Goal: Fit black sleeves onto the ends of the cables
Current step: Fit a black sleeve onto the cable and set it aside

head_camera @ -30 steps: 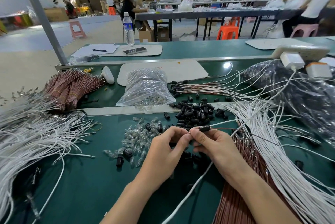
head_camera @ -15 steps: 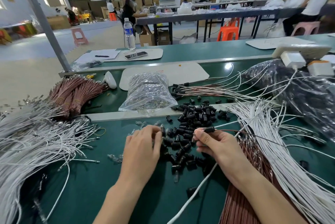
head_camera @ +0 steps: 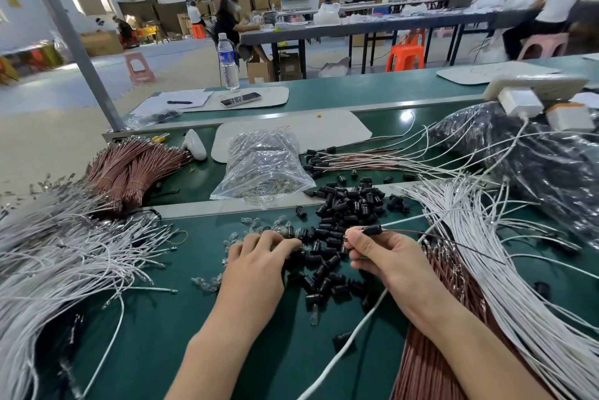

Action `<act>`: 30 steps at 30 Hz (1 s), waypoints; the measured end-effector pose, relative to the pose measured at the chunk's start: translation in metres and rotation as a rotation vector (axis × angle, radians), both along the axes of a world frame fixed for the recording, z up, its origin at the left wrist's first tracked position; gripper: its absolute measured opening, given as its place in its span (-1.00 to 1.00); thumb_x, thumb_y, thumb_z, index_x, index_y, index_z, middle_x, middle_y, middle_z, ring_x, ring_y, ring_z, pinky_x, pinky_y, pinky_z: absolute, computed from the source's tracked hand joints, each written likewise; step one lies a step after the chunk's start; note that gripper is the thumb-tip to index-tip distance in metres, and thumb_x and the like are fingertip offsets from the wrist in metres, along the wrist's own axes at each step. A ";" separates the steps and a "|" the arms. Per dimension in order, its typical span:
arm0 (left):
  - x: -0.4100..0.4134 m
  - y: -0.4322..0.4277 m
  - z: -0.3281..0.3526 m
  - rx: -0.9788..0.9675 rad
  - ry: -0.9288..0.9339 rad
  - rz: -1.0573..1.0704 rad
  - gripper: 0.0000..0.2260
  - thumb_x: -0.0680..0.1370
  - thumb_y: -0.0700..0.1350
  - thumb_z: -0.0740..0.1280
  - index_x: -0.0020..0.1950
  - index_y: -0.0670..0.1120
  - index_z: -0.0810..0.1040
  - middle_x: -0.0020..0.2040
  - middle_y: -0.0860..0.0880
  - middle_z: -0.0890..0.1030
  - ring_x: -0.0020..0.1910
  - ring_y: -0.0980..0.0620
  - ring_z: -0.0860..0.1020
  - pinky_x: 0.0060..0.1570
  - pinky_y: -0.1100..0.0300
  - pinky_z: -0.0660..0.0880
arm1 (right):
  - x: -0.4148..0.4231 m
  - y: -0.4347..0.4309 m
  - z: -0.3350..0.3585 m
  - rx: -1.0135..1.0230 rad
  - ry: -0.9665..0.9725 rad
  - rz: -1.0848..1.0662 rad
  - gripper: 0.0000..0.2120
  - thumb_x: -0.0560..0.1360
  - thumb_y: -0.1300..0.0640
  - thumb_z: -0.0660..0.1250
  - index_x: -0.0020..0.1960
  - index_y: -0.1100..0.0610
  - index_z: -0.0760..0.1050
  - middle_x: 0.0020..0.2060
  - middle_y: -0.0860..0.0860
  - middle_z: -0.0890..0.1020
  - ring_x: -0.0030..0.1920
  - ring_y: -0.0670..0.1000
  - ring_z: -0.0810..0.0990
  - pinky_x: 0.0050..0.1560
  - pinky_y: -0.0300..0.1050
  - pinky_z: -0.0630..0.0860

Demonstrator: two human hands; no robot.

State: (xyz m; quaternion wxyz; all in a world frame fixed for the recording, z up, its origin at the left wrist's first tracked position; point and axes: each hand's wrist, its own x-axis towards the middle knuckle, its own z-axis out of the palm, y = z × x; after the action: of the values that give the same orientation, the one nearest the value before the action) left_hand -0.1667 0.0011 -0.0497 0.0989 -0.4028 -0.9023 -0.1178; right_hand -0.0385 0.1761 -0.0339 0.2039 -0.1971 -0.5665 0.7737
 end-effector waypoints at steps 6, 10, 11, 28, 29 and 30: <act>-0.007 -0.003 0.000 -0.047 -0.011 -0.010 -0.50 0.63 -0.28 0.20 0.50 0.15 0.41 0.41 0.15 0.43 0.41 0.00 0.31 0.35 0.08 0.20 | 0.000 0.001 0.002 -0.043 0.003 -0.002 -0.71 0.26 -0.06 0.56 -0.11 0.11 0.76 -0.23 0.06 0.73 -0.24 -0.06 0.68 -0.20 -0.29 0.62; -0.010 -0.006 0.002 -0.063 -0.020 0.005 -0.60 0.70 -0.16 0.15 0.49 0.17 0.39 0.39 0.18 0.40 0.41 0.05 0.26 0.32 0.13 0.21 | 0.002 0.001 0.003 -0.098 0.008 0.006 -0.73 0.26 -0.01 0.56 -0.14 0.14 0.76 -0.23 0.06 0.72 -0.26 -0.07 0.68 -0.21 -0.30 0.61; -0.010 -0.006 0.002 -0.058 -0.026 0.010 -0.65 0.71 -0.12 0.15 0.47 0.17 0.41 0.37 0.18 0.42 0.39 0.05 0.28 0.30 0.13 0.22 | 0.002 0.001 0.003 -0.102 0.008 0.007 -0.73 0.26 -0.01 0.56 -0.14 0.14 0.76 -0.23 0.06 0.72 -0.26 -0.08 0.68 -0.21 -0.30 0.61; 0.044 0.029 0.015 1.003 -0.840 -0.181 -0.90 0.56 -0.01 0.40 0.05 0.10 0.67 -0.04 0.08 0.72 -0.06 0.12 0.66 0.00 0.25 0.57 | -0.003 -0.005 0.000 -0.195 0.042 0.064 -0.83 0.28 0.06 0.52 -0.21 0.14 0.76 -0.28 0.05 0.72 -0.32 -0.12 0.66 -0.29 -0.30 0.59; 0.044 0.030 0.014 1.037 -0.871 -0.176 -0.88 0.53 -0.01 0.41 0.05 0.06 0.67 -0.06 0.05 0.72 -0.07 0.13 0.66 0.00 0.24 0.57 | -0.003 -0.005 0.000 -0.197 0.046 0.064 -0.83 0.28 0.06 0.52 -0.21 0.14 0.76 -0.28 0.05 0.72 -0.32 -0.12 0.66 -0.29 -0.31 0.59; 0.044 0.030 0.013 1.070 -0.898 -0.174 -0.87 0.52 -0.02 0.42 0.04 0.03 0.68 -0.09 0.04 0.72 -0.11 0.14 0.65 -0.02 0.26 0.57 | -0.002 -0.005 0.000 -0.197 0.048 0.065 -0.83 0.28 0.06 0.52 -0.22 0.14 0.76 -0.29 0.05 0.71 -0.32 -0.12 0.66 -0.30 -0.31 0.59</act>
State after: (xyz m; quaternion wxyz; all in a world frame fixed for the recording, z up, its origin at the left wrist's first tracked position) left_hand -0.1226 0.0315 -0.0364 -0.1083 -0.2820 -0.6387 -0.7077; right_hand -0.0410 0.1716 -0.0337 0.1720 -0.1790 -0.4889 0.8363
